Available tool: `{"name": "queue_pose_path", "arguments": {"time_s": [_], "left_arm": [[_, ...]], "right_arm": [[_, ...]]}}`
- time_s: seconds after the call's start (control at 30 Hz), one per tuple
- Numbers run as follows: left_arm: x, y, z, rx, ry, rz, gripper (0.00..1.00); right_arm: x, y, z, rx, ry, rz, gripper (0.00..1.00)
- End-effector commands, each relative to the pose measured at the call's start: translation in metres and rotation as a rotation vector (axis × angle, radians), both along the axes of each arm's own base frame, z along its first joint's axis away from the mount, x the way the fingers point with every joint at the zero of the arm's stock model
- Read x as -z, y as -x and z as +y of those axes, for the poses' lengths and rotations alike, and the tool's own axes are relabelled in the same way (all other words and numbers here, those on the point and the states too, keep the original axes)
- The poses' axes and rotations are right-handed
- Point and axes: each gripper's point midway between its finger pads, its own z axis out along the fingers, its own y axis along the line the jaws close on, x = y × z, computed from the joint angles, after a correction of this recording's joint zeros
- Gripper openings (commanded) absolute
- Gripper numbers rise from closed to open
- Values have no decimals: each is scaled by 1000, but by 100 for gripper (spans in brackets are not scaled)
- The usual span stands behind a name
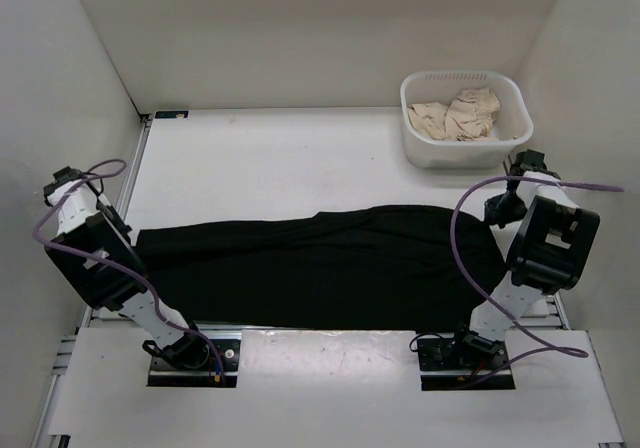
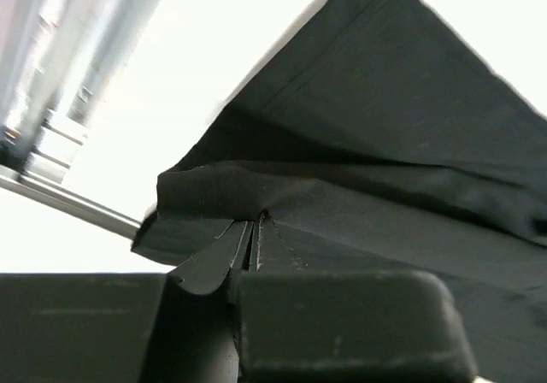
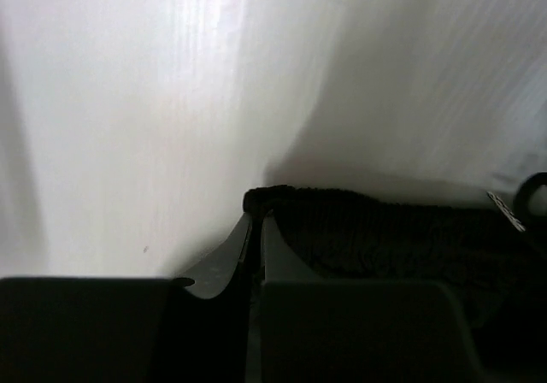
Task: Fold and stack the trousers
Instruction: Fold the trousers
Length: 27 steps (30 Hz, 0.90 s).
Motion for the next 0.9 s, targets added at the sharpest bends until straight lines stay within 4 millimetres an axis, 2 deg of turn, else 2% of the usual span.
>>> {"name": "queue_pose_path", "arguments": {"time_s": [0.0, 0.07, 0.1, 0.13, 0.17, 0.23, 0.27, 0.3, 0.37, 0.4, 0.47, 0.5, 0.53, 0.57, 0.6, 0.67, 0.7, 0.73, 0.8, 0.83, 0.87], "left_arm": [[-38, -20, 14, 4, -73, -99, 14], [-58, -33, 26, 2, -124, -148, 14], [-64, -41, 29, 11, -137, -166, 14], [-69, -49, 35, 11, -150, -181, 14], [-92, -63, 48, 9, -205, -237, 14], [-112, -81, 58, 18, -241, -285, 14], [-142, -94, 65, 20, -287, -361, 14], [-147, -98, 68, 20, -293, -369, 14], [-154, -100, 70, 20, -307, -386, 14], [-155, -95, 72, 11, -328, -371, 14], [-155, -85, 67, 7, -337, -366, 14], [-134, -73, 59, 5, -308, -314, 14], [-125, -65, 55, 3, -303, -293, 14], [-127, -55, 50, -2, -324, -299, 14], [-103, -39, 47, -12, -328, -241, 14], [-90, -20, 43, -26, -359, -207, 14], [-93, -6, 43, -48, -391, -215, 14], [-73, 10, 38, -63, -387, -170, 14], [-65, 30, 35, -91, -408, -163, 14], [-44, 49, 30, -106, -399, -100, 14], [-38, 52, 30, -111, -415, -101, 14]], "right_arm": [[-66, -28, -8, -87, 143, -140, 0], [-93, -32, -13, -108, 205, -184, 0], [-117, -40, -15, -114, 232, -242, 0], [-130, -43, -19, -125, 259, -266, 0], [-143, -48, -20, -130, 274, -296, 0], [-182, -53, -25, -151, 327, -360, 0], [-193, -53, -25, -158, 341, -380, 0], [-208, -50, -25, -166, 358, -405, 0], [-213, -42, -22, -202, 371, -405, 0], [-214, -31, -19, -213, 372, -393, 0], [-198, -10, -11, -244, 354, -353, 0], [-186, 1, -7, -248, 339, -321, 0], [-174, 12, -6, -256, 326, -296, 0], [-164, 22, -5, -252, 310, -276, 0], [-143, 45, -6, -239, 294, -224, 0], [-126, 64, 0, -256, 268, -184, 0], [-124, 76, -2, -256, 287, -175, 0], [-104, 93, -3, -256, 294, -109, 0], [-89, 110, -2, -275, 303, -59, 0], [-85, 110, -2, -274, 307, -67, 0], [-72, 117, 0, -289, 296, -38, 0]]}}
